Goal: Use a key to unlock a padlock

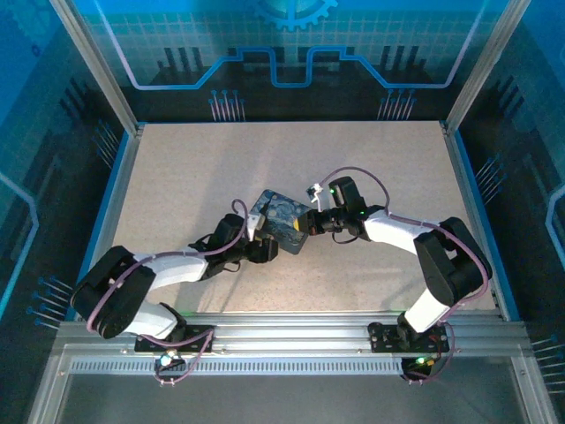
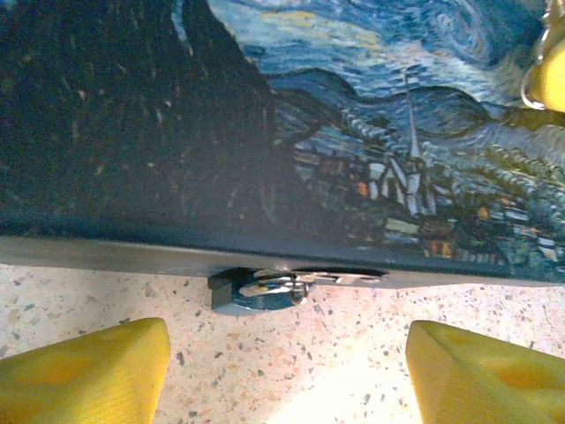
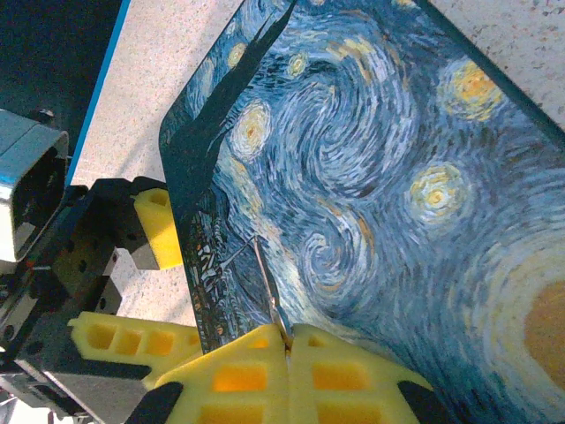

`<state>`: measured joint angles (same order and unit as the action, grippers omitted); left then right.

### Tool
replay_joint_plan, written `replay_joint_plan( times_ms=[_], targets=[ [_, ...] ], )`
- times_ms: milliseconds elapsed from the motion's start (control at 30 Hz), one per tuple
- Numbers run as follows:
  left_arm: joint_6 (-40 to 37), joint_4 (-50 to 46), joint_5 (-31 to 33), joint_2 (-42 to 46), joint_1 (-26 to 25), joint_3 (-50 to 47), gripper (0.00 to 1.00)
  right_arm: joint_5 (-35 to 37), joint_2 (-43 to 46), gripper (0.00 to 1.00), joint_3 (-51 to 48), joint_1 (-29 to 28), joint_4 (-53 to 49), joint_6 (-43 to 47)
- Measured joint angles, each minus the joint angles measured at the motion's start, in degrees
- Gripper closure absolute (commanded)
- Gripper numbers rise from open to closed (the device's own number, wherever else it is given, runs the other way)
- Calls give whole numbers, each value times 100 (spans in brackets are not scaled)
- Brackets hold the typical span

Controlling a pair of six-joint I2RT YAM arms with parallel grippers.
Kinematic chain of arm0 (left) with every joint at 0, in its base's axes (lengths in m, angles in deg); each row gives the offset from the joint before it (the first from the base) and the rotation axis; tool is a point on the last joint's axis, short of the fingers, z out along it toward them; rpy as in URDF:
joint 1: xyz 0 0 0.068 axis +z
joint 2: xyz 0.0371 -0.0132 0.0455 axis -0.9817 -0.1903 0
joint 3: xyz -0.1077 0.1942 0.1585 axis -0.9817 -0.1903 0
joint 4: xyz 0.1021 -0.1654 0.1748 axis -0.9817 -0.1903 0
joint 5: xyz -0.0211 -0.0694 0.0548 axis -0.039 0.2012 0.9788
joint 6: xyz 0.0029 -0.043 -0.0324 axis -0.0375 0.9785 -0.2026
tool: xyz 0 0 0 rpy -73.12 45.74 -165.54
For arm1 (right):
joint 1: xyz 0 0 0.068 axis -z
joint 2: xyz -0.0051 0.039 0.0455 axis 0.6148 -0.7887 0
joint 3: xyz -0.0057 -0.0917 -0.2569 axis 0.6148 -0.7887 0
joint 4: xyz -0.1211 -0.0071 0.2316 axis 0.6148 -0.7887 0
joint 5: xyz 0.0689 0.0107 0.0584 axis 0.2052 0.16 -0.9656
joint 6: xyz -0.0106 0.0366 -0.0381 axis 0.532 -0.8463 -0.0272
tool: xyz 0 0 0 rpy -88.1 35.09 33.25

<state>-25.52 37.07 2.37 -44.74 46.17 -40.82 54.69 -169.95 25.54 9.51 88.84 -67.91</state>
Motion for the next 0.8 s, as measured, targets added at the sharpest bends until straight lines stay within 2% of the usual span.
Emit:
replay_joint_plan(
  times_ms=[367,633,800],
  targets=[
    [-168,323,0,-494,0,31,41,-2,-2,100,2,0,2,0],
    [-140,649,-157,-660,0,33,56,-4,-2,100,0,0,9,0],
    [-125,767,-326,-662,-7,33,55,-4,-4,100,2,0,24,0]
  ],
)
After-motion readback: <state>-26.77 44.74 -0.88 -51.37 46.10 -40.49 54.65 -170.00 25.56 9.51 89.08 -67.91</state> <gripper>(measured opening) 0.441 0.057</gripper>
